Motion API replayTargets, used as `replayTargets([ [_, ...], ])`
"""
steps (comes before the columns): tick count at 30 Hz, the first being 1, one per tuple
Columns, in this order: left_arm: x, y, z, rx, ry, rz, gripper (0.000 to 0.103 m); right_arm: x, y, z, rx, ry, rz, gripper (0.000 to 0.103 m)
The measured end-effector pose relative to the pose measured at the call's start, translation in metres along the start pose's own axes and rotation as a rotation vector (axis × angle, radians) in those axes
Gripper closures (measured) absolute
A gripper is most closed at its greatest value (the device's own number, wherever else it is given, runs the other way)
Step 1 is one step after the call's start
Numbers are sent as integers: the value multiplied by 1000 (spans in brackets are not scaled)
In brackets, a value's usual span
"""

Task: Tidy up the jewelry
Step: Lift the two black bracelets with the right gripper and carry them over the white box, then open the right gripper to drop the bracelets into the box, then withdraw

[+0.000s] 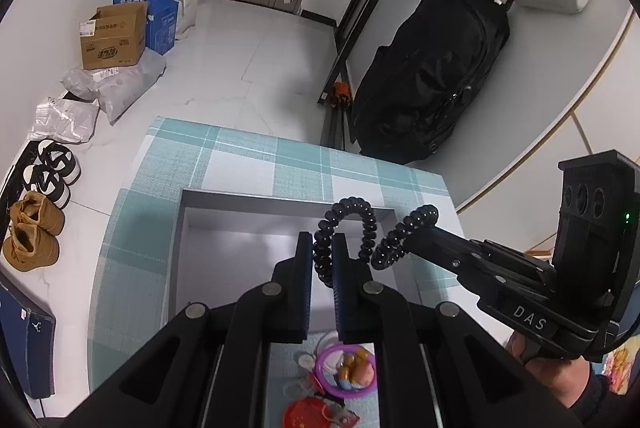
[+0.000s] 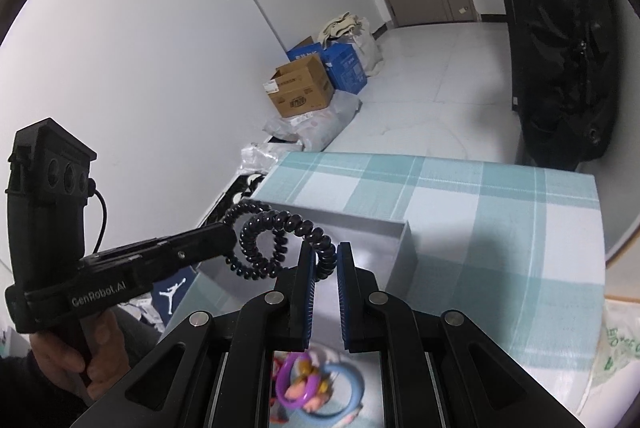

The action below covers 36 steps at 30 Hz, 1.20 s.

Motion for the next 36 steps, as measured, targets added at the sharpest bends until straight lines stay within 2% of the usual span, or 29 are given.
replayTargets([
  [9,9,-2,-21,55,-9,21,98,-13,-4,-23,47,1,-28,93],
  [12,14,-4,-27,62,-33,43,98,-15,-4,-28,63,0,-30,93],
  [17,23,-11,-30,65,24,124,95,-18,-5,-35,88,11,-29,90],
  [19,22,-13,-31,82,60,136,89,-18,-7,-34,80,16,-23,80],
  [20,20,-14,-31,86,60,132,77,-17,-8,-31,66,18,-13,76],
  [21,18,-14,-30,87,59,119,69,-16,-9,-26,55,13,-7,70],
  [22,17,-13,-28,81,55,109,54,-15,-10,-22,42,9,-2,63],
  [23,16,-12,-27,77,51,106,46,-14,-10,-17,25,10,3,61],
  [25,14,-10,-24,71,42,93,45,-14,-11,-4,-16,17,6,49],
  [33,14,-2,-11,37,-33,53,45,-20,-7,25,-84,29,-30,38],
  [36,12,1,-3,15,-58,32,45,-16,-4,35,-114,42,-24,30],
])
Point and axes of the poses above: each gripper's, at about its wrist camera, not at the fingertips, and z roughly against the way its jaws point, x to its left, y to its underside, the point moved 9 cm from there along -z, roughly the way its jaws point, and after that the axes turned 10 degrees about x, right-handed, at the moved point
